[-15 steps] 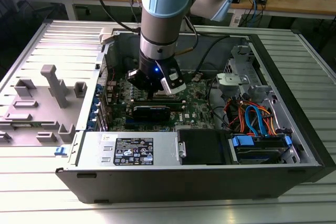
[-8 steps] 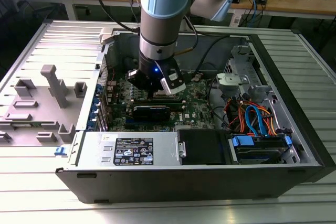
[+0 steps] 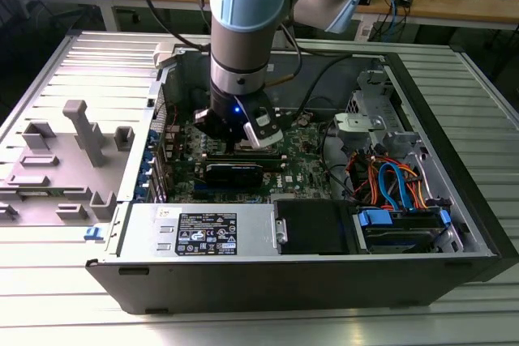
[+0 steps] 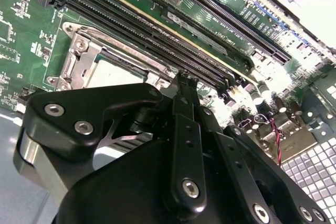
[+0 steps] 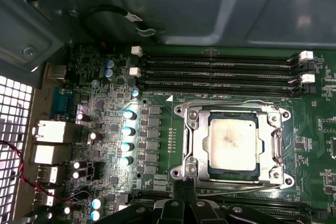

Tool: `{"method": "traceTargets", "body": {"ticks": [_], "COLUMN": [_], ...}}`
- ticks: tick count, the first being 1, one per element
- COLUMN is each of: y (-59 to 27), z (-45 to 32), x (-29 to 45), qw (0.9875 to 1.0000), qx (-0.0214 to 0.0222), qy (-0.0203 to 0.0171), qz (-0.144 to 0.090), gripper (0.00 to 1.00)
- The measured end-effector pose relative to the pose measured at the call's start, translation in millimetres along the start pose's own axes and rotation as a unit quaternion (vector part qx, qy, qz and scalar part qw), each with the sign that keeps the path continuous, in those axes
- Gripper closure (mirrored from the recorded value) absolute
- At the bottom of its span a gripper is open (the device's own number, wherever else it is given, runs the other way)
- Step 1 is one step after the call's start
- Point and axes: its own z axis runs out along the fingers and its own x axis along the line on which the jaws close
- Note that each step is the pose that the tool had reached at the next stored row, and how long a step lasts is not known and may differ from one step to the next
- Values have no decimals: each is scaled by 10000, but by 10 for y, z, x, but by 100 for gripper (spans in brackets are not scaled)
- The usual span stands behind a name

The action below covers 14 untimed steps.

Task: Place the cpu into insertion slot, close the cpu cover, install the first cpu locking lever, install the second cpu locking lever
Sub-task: 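Install the second cpu locking lever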

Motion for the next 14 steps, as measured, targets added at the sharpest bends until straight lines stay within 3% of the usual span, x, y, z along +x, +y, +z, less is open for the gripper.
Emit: {"method": "traceTargets", "body": {"ticks": [8, 12, 14], "y": [-5, -8, -8], "z": [36, 54, 58], "x": [-2, -3, -4], "qw": [10000, 9999, 9999], "qx": [-33, -115, -136], "qy": [-6, -14, -15], "qz": [-5, -16, -19], "gripper": [89, 89, 89]}}
